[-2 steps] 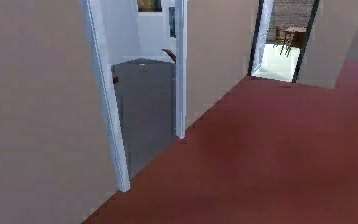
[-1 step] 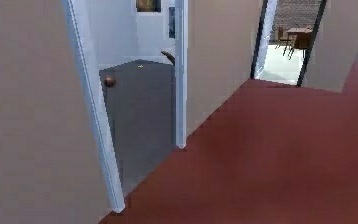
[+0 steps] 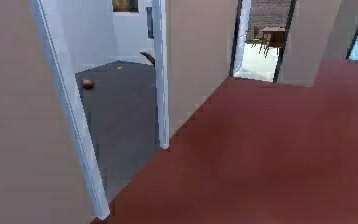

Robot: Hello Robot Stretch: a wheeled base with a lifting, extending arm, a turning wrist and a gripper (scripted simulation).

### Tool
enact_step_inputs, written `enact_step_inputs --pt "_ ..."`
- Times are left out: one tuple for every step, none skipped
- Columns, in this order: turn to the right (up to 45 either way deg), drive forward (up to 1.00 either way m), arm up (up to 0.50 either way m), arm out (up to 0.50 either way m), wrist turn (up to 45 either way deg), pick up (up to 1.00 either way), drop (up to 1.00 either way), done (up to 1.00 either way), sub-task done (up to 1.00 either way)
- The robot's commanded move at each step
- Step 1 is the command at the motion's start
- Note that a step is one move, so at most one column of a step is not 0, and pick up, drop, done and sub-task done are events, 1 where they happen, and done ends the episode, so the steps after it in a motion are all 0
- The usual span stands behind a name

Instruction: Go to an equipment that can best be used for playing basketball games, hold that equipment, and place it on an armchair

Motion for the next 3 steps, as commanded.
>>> enact_step_inputs --pt "0.0 0.95 0.0 0.0 0.0 0.0 0.0 0.0 0.0" --pt "-30.0 0.0 0.0 0.0 0.0 0.0 0.0 0.0 0.0" --pt "0.0 0.4 0.0 0.0 0.0 0.0 0.0 0.0 0.0"
